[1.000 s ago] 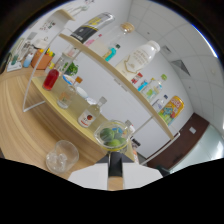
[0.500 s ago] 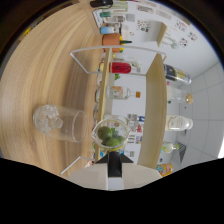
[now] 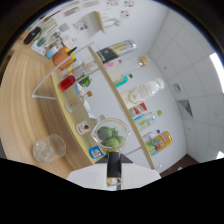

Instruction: Make me a cup of Mojito.

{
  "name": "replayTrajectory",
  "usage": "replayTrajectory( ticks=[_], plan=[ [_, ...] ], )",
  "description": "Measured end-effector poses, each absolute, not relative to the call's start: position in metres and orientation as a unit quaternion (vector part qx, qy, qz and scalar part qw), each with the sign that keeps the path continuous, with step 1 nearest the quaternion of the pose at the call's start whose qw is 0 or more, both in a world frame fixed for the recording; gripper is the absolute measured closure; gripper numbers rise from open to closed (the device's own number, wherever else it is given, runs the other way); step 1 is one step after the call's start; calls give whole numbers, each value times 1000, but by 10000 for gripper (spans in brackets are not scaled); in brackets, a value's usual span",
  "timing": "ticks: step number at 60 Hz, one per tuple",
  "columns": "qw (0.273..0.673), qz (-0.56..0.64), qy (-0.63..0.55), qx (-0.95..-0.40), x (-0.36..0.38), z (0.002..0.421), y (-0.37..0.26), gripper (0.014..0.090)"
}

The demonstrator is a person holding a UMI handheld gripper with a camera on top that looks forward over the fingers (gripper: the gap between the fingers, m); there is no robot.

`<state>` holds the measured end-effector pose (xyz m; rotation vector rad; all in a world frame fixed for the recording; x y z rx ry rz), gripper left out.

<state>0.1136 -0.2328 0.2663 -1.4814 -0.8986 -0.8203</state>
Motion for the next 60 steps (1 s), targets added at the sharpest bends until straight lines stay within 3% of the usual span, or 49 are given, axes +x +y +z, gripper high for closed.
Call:
replayTrajectory(
  ticks=[10, 16, 26, 36, 41, 47, 60],
  plan=[
    [601, -209, -202, -745, 161, 264, -247, 887],
    [575, -132, -111, -800, 195, 225, -252, 887],
    [493, -51, -14, -869, 237, 134, -259, 887],
    [426, -20, 17, -904, 256, 65, -263, 888],
    [412, -12, 27, -911, 265, 37, -265, 887],
    [387, -4, 36, -921, 269, 21, -269, 888],
    [374, 3, 28, -927, 272, -2, -273, 878]
  ],
)
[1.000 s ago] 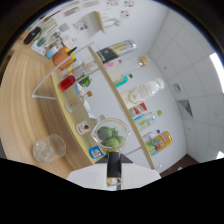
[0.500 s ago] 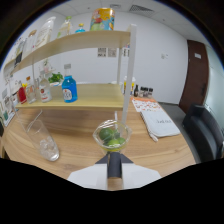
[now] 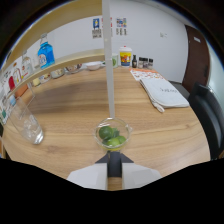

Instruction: Make me a cup of Mojito.

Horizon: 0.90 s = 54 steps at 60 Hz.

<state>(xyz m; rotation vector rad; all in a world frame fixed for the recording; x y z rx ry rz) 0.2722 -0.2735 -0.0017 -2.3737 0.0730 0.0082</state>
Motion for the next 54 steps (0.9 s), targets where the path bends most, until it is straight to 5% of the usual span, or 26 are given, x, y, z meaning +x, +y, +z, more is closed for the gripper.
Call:
replayTrajectory(
  ticks=[8, 14, 19, 22, 42, 54],
  plan=[
    [374, 3, 26, -927, 274, -1, -273, 836],
    [375, -27, 17, -926, 284, 3, -275, 637],
    [384, -34, 16, -922, 283, 14, -279, 264],
    [393, -39, 18, -918, 283, 25, -282, 209],
    [516, -21, 14, -856, 190, 152, -304, 195],
    [529, 10, 4, -848, 99, 160, -330, 187]
  ],
)
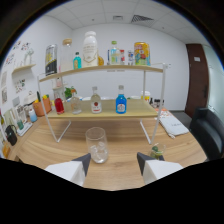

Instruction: Make me a cup of Mojito.

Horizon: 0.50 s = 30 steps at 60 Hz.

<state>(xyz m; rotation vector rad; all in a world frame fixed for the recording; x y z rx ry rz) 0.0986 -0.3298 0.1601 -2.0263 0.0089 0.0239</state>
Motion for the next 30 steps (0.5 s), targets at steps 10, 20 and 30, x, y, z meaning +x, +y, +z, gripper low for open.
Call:
replayTrajectory(
  ticks=[10, 20, 30],
  plan=[
    [517, 20, -2, -856, 49, 148, -334, 185],
    [547, 20, 8, -837, 34, 194, -282, 183],
    [567, 15, 9, -824, 33, 231, -209, 197]
  ],
)
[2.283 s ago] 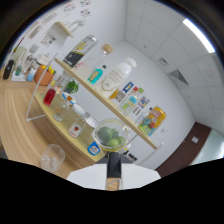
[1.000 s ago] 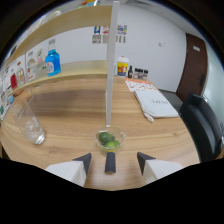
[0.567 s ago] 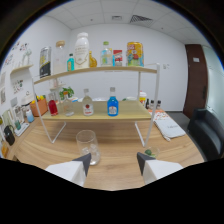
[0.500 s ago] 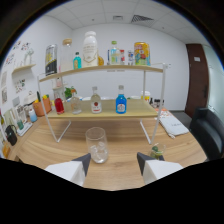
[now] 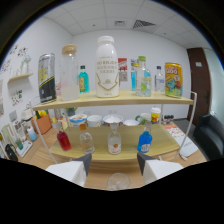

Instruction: Make me a cup of Mojito.

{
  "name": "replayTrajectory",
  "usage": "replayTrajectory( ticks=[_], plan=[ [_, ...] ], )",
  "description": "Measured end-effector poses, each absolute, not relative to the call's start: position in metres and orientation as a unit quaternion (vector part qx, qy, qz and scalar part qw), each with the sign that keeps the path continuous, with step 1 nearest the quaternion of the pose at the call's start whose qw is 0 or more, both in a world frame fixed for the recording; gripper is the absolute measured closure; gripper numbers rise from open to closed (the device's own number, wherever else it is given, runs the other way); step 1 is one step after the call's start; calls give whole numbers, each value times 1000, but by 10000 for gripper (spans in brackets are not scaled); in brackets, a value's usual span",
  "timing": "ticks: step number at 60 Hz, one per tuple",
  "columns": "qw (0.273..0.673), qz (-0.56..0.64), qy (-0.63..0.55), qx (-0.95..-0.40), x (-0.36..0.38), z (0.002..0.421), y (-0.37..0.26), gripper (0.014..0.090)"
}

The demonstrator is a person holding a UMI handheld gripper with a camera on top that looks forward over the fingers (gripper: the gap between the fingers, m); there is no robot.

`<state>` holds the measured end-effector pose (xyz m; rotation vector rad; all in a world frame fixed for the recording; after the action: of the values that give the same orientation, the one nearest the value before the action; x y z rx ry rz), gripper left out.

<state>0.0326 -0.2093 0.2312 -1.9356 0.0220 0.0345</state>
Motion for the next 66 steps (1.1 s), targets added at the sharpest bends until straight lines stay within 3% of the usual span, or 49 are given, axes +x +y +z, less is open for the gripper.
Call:
replayTrajectory(
  ticks=[18, 22, 32, 50, 59, 66],
  plan=[
    [528, 12, 13, -849, 36, 200, -125, 336],
    [519, 13, 13, -854, 35, 190, -116, 412],
    [511, 9, 9, -859, 35, 177, -103, 684],
    [527, 15, 3, -850, 38, 188, -116, 703],
    [550, -3, 3, -835, 63, 214, -145, 706],
    [545, -21, 12, -838, 93, 211, -177, 706]
  ],
)
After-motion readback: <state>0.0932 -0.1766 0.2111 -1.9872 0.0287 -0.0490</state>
